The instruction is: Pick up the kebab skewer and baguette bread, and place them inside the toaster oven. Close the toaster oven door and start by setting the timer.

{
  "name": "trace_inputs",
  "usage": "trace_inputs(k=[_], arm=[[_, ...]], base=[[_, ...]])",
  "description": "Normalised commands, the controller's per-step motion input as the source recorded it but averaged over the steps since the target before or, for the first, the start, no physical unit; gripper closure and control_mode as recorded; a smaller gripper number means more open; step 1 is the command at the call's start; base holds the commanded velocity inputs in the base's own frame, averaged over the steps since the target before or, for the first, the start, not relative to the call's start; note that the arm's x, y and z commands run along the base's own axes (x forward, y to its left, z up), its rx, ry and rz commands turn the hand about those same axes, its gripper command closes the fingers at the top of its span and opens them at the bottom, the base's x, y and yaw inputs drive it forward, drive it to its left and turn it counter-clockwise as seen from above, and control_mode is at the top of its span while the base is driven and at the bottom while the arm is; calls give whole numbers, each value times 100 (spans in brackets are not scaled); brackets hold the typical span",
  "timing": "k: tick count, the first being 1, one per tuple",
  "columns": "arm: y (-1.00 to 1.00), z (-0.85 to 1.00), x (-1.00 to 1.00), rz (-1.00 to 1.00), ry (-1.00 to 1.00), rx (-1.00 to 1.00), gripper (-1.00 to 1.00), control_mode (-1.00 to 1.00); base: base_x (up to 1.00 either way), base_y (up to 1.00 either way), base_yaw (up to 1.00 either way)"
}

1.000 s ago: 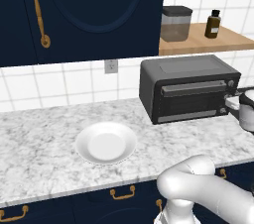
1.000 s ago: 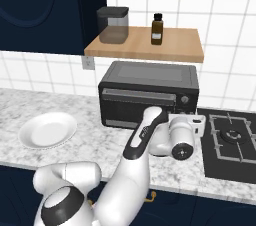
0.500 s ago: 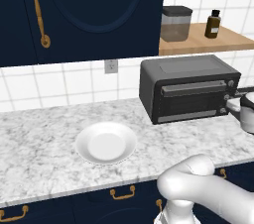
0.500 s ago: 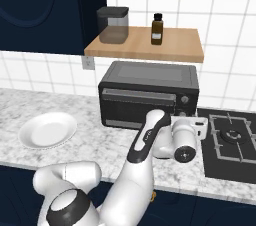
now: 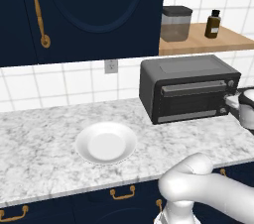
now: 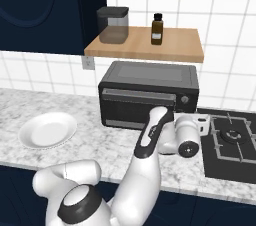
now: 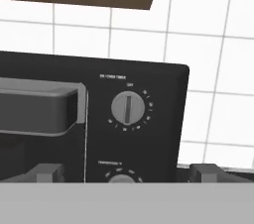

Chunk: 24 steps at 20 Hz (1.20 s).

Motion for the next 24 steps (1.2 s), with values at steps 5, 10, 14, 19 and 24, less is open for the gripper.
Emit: trace_inputs(k=[5,10,14,19,24], arm=[[0,0,6,0,0,-12,-100,-100],[0,0,0,0,0,-18,-100,-100],[0,0,0,0,0,-15,-100,-100],[-1,0,15,0,0,-9,-100,-100],[-4,-3,6,1,0,-15,-100,-100]], base=[[0,0,0],[0,0,0],[0,0,0],[0,0,0],[0,0,0]])
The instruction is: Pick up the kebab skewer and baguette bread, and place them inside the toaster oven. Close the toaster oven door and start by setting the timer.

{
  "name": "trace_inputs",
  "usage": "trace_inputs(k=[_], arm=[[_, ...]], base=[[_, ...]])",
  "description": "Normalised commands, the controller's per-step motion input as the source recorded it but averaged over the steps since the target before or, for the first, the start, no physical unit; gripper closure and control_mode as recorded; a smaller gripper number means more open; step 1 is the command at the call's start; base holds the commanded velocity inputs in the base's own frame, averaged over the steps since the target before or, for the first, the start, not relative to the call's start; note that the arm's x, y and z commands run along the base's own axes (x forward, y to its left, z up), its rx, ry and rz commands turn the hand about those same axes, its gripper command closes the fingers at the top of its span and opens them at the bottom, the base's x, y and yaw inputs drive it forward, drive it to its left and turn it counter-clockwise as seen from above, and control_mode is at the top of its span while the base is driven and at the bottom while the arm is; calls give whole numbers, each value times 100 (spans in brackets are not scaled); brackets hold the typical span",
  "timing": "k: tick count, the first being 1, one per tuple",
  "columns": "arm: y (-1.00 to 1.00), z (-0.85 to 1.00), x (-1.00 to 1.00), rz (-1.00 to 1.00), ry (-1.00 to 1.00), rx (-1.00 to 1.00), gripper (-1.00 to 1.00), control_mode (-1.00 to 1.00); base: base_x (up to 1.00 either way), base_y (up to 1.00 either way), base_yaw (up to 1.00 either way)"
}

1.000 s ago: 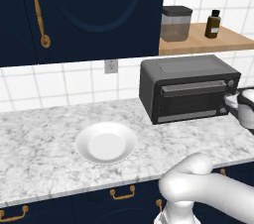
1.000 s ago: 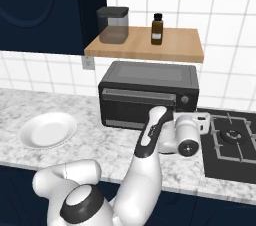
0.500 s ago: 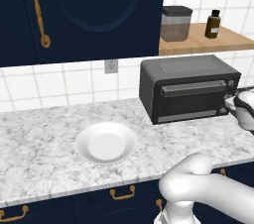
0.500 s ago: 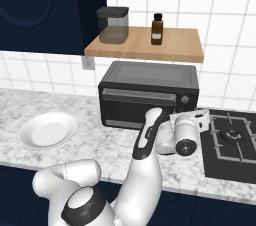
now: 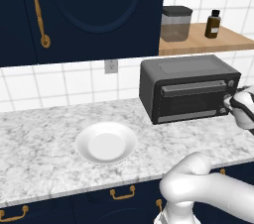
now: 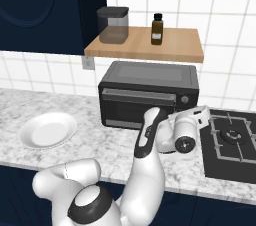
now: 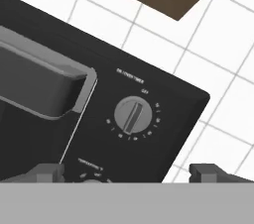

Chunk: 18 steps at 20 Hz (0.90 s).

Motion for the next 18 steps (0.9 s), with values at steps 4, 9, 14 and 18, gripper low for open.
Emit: trace_inputs(k=[4,9,14,18], arm=[[-1,-7,0,1,0,-20,-100,-100],[-9,-2,5,2,0,-17,-100,-100],[-10,0,17,2,0,-11,-100,-100],[0,0,19,0,0,-12,-100,-100]], base=[[0,0,0],[0,0,0],[0,0,0],[0,0,0]])
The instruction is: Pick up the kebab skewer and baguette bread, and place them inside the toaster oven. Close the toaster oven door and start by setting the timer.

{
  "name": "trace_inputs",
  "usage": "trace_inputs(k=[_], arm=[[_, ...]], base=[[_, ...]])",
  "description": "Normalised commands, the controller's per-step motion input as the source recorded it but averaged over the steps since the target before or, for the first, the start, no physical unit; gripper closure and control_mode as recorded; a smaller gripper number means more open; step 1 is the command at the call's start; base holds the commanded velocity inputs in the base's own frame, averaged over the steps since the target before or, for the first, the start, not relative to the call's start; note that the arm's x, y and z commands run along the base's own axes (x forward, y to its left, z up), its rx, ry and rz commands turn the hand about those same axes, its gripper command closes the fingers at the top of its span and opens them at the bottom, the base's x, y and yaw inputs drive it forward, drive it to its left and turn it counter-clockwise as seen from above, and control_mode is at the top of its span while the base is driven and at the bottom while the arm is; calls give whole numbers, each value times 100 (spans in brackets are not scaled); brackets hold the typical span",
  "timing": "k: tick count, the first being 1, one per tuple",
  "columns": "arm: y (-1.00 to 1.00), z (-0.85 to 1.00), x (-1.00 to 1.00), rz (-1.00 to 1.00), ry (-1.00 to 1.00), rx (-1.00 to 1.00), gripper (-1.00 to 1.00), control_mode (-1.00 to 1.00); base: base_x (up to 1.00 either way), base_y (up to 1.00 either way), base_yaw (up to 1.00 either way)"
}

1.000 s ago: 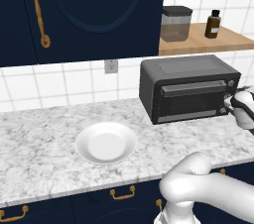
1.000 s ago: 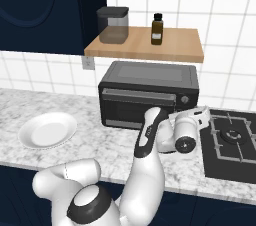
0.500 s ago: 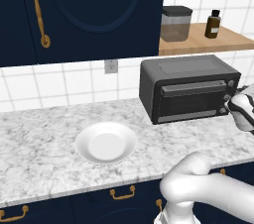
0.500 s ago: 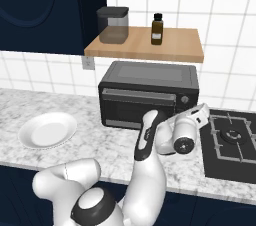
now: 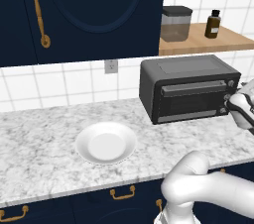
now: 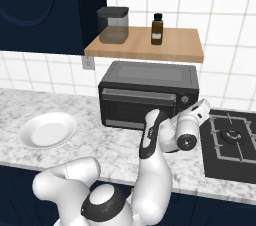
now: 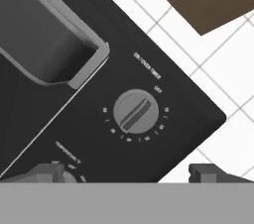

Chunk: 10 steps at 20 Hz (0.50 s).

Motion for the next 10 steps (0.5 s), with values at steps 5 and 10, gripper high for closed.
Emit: trace_inputs(k=[5,10], arm=[[0,31,12,0,-2,-3,-100,-100],[4,25,1,0,-2,-2,-100,-100]], base=[[0,0,0],[0,0,0]])
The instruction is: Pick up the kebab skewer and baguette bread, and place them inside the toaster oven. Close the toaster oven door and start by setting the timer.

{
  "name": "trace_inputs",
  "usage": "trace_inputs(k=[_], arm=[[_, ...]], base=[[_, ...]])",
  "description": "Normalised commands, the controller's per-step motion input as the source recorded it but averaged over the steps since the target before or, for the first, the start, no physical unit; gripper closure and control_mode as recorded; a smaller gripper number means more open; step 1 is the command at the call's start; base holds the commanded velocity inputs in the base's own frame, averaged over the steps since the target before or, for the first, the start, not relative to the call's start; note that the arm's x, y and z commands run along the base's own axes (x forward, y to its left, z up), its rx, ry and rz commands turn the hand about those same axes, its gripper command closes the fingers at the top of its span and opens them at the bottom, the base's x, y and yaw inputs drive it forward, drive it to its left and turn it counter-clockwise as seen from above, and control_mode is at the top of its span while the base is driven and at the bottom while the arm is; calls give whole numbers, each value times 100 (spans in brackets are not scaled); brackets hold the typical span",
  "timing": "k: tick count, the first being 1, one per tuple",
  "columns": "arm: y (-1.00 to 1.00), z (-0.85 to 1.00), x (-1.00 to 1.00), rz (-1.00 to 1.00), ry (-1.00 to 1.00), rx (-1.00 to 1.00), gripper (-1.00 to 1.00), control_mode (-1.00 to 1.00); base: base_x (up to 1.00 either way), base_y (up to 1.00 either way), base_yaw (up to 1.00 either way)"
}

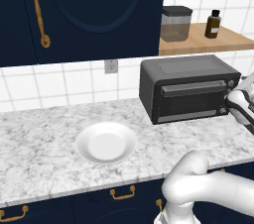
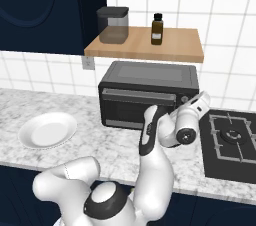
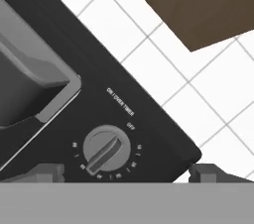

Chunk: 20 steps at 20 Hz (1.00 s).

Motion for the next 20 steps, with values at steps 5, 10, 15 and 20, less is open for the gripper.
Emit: trace_inputs(k=[5,10,15,20], arm=[[32,1,0,0,0,-10,-100,-100],[21,-2,0,0,0,-7,-100,-100],[2,-33,0,0,0,0,-100,-100],[-7,-7,0,0,0,0,-100,-100]], base=[[0,0,0],[0,0,0],[0,0,0],[0,0,0]])
